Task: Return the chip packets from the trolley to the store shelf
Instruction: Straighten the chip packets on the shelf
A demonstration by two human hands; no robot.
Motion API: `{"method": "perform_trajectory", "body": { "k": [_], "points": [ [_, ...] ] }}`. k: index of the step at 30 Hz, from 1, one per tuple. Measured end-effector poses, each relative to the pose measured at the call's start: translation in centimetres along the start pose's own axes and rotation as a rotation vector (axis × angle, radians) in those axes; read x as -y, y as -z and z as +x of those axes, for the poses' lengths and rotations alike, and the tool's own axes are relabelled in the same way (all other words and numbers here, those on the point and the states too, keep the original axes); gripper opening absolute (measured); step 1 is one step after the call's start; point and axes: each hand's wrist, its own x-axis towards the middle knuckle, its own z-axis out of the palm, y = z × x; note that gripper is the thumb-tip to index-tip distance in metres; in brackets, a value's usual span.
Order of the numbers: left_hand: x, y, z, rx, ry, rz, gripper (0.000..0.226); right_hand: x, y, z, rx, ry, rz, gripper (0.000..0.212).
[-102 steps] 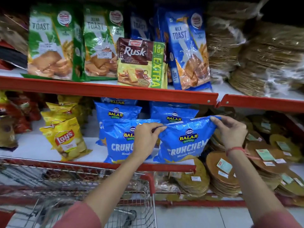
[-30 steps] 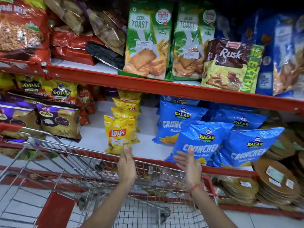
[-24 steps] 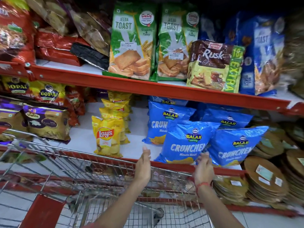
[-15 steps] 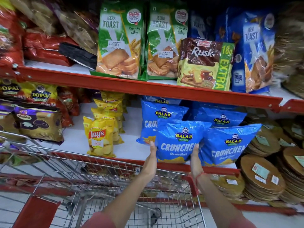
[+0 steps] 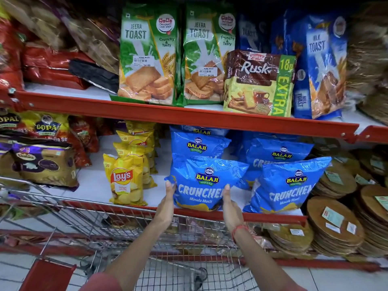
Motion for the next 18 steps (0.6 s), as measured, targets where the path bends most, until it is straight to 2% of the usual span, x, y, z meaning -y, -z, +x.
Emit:
{"method": "perform_trajectory", "body": {
  "k": [2,5,8,11,12,15,18],
  "points": [
    [0.1,-0.1,0.1,0.011,0.013,0.035,0.065,-0.1,0.1,0.2,-0.044,0.019,-0.01,0.073],
    [-0.1,-0.4,-0.1,-0.002,0.011,0.089,0.058,-0.2,-0.1,0.7,-0.077,0.076,-0.048,0.073],
    [-0.7,0.0,-0.3,-0.074,-0.022,0.157,0.057,0.2,-0.6,0.7,-0.07,0.134,-0.065,0.082],
    [-1.5,1.1,-0.2,-0.107,-0.039,0.179,0.057,1.2,-1.4,0.5,-0.075,0.135,-0.097,0.079],
    [-1.6,1.4,-0.1,-0.087,-0.028,0.159,0.061,1.5,-1.5,0.5,-0.074,0.137,-0.108,0.077],
    [-1.1,1.7,0.4,-0.065,0.024,0.089,0.091,1.8,-1.4,1.0,-0.038,0.137,-0.164,0.073],
    [-0.8,1.8,0.2,-0.031,0.017,0.056,0.121,0.6,-0.8,2.0,0.041,0.086,-0.141,0.087]
  ]
}}
